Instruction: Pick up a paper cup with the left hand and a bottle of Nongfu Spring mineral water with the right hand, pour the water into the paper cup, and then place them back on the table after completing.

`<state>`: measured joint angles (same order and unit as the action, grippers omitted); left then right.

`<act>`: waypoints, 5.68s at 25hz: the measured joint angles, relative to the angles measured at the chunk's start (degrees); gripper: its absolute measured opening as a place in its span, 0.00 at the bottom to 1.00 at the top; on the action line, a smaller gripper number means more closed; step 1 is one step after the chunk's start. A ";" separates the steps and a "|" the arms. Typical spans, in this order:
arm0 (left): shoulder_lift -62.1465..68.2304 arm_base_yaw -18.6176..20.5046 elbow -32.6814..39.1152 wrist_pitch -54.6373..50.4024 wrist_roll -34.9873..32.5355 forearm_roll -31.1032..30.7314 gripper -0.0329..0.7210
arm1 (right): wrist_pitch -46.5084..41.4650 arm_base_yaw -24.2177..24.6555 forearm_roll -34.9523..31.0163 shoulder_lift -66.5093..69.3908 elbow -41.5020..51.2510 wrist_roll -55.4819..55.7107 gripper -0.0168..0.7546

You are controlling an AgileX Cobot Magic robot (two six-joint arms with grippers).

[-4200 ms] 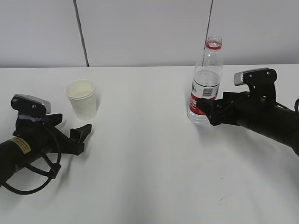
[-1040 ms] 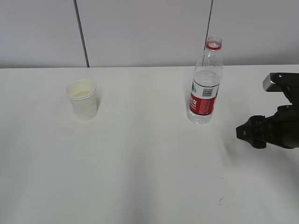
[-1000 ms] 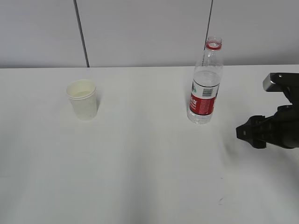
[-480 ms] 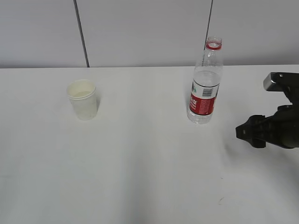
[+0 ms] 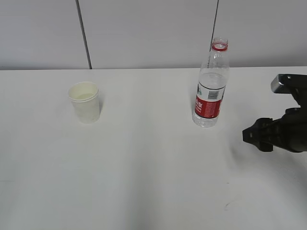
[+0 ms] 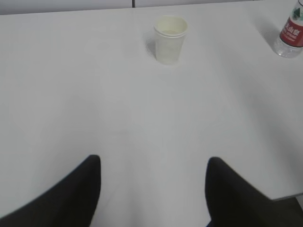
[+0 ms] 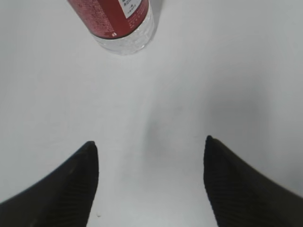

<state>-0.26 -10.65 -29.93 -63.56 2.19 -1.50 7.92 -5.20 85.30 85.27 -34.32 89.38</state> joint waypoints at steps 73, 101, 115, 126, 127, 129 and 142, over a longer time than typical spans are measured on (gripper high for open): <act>0.00 8.69 0.00 0.08 -0.05 0.32 0.62 | -50.30 0.00 -96.70 -22.98 -6.40 -98.10 0.69; 0.00 8.69 0.00 0.08 -0.05 0.32 0.62 | -79.70 0.00 -90.42 -77.42 -6.25 -98.46 0.69; 0.00 8.69 0.07 0.13 -0.05 0.41 0.62 | -77.95 0.00 -89.83 -86.46 0.92 -98.49 0.69; 0.00 8.69 0.07 0.13 -0.05 0.41 0.62 | -74.56 0.00 -89.45 -86.46 6.08 -98.49 0.69; 0.00 8.69 0.07 0.13 -0.05 0.41 0.62 | -74.56 0.00 -89.04 -86.46 6.08 -98.49 0.69; 0.00 8.69 0.07 0.13 -0.05 0.41 0.62 | -74.56 0.00 -87.88 -86.46 6.08 -98.35 0.69; 0.00 8.69 0.07 0.13 -0.05 0.41 0.62 | -74.45 0.12 -86.94 -86.46 6.08 -97.95 0.69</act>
<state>-0.26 -1.95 -29.86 -63.43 2.15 -1.09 -66.53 -5.08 -1.64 -1.20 -28.24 -8.57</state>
